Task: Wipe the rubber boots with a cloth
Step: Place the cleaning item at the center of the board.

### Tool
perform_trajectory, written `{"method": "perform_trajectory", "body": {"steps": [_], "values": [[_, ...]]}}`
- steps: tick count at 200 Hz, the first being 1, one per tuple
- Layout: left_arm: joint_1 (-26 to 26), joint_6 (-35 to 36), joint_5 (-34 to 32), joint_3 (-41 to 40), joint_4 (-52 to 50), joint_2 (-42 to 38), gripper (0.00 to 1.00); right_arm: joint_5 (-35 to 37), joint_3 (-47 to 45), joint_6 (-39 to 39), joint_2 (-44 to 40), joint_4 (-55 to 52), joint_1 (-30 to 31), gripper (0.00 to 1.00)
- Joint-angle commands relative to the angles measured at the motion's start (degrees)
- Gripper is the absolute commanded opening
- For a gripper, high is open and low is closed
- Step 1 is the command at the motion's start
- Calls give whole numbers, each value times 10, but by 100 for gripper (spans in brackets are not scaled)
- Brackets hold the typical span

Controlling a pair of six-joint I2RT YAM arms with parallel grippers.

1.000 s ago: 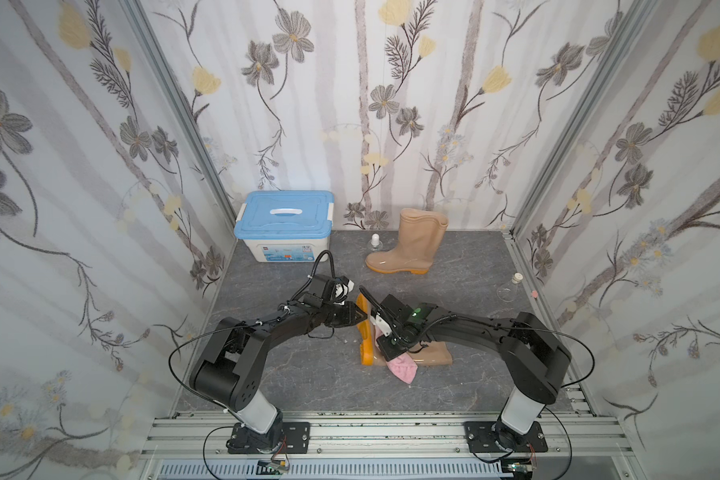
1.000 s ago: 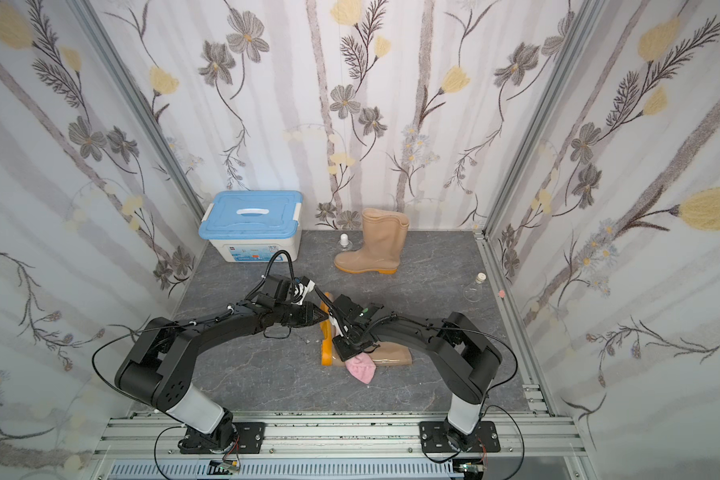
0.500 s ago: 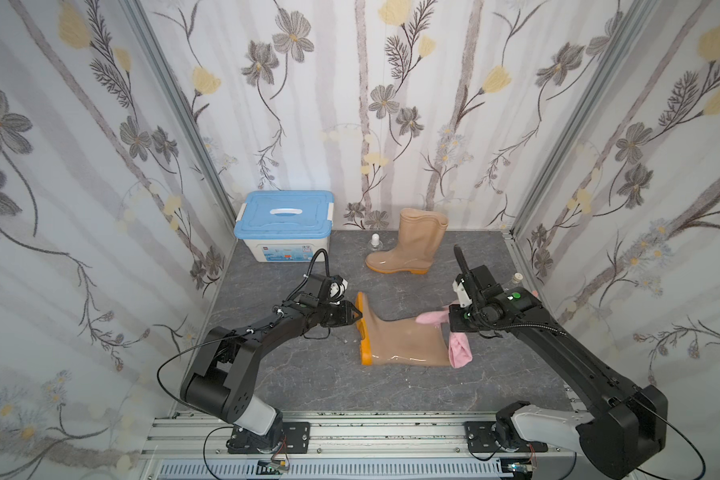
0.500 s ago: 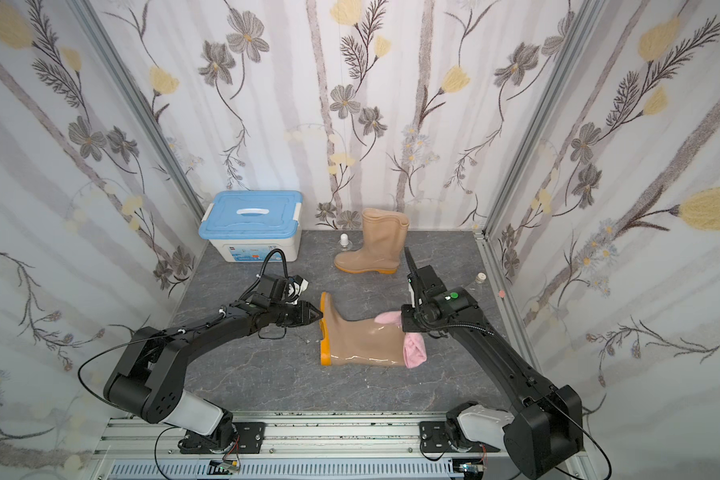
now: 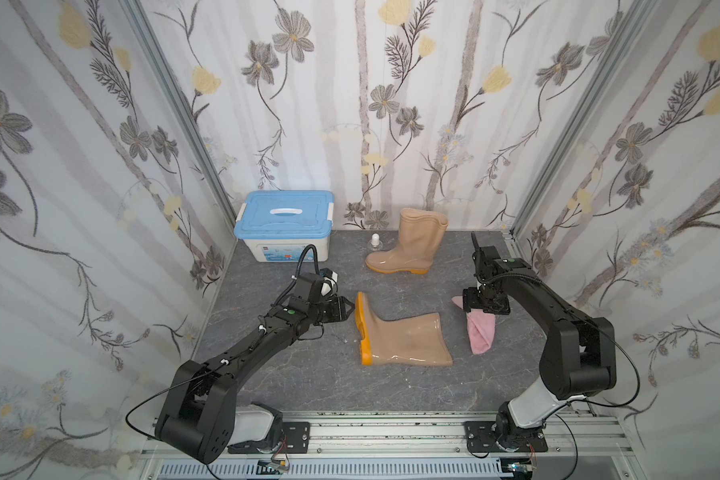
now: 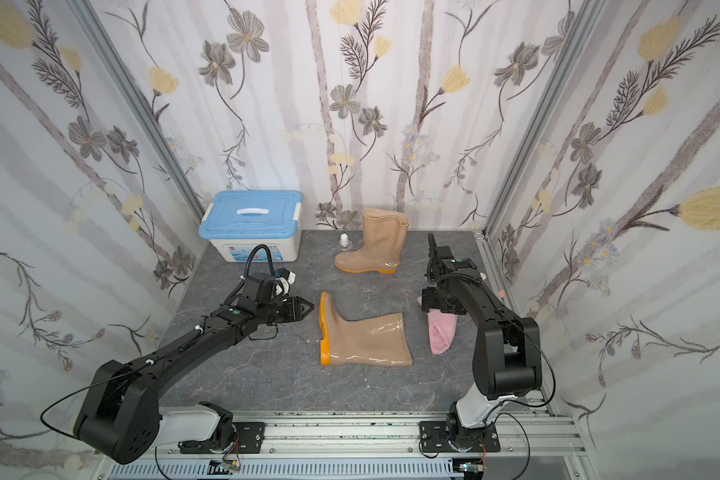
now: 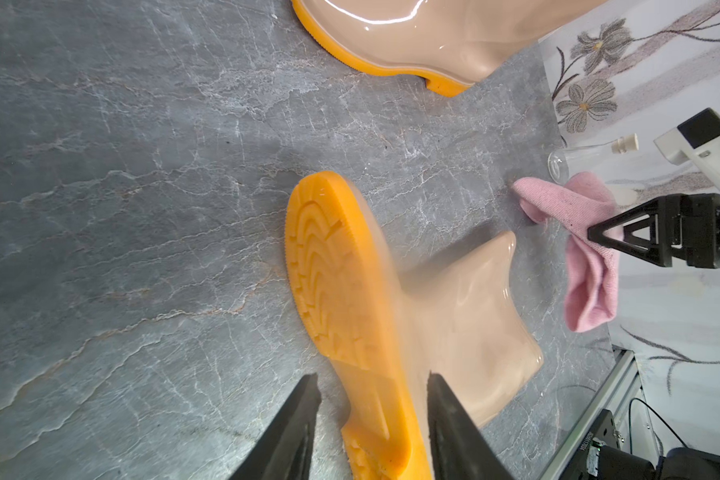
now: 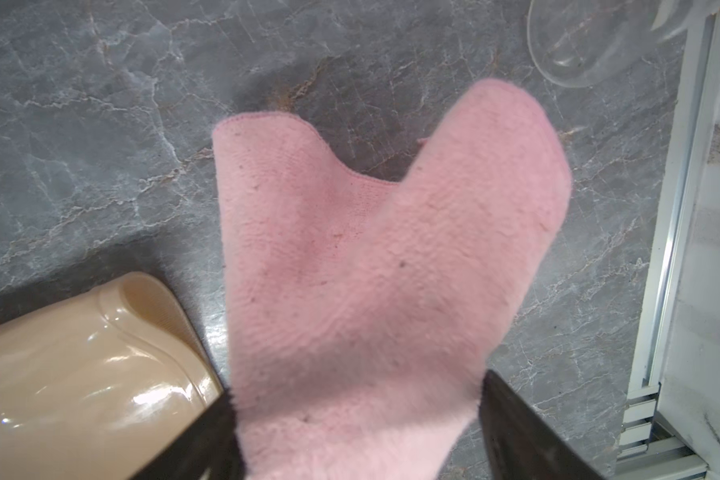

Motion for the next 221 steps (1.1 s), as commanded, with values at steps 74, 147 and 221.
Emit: {"method": "perform_trajectory", "body": {"steps": [74, 147, 221], "values": [[0, -6, 12, 7, 17, 14, 46, 33, 83, -17, -149, -116, -16, 95], [-56, -28, 6, 47, 30, 32, 47, -6, -25, -10, -56, -72, -63, 95], [-271, -135, 1, 215, 203, 285, 47, -51, -43, -11, -28, -16, -107, 96]]}}
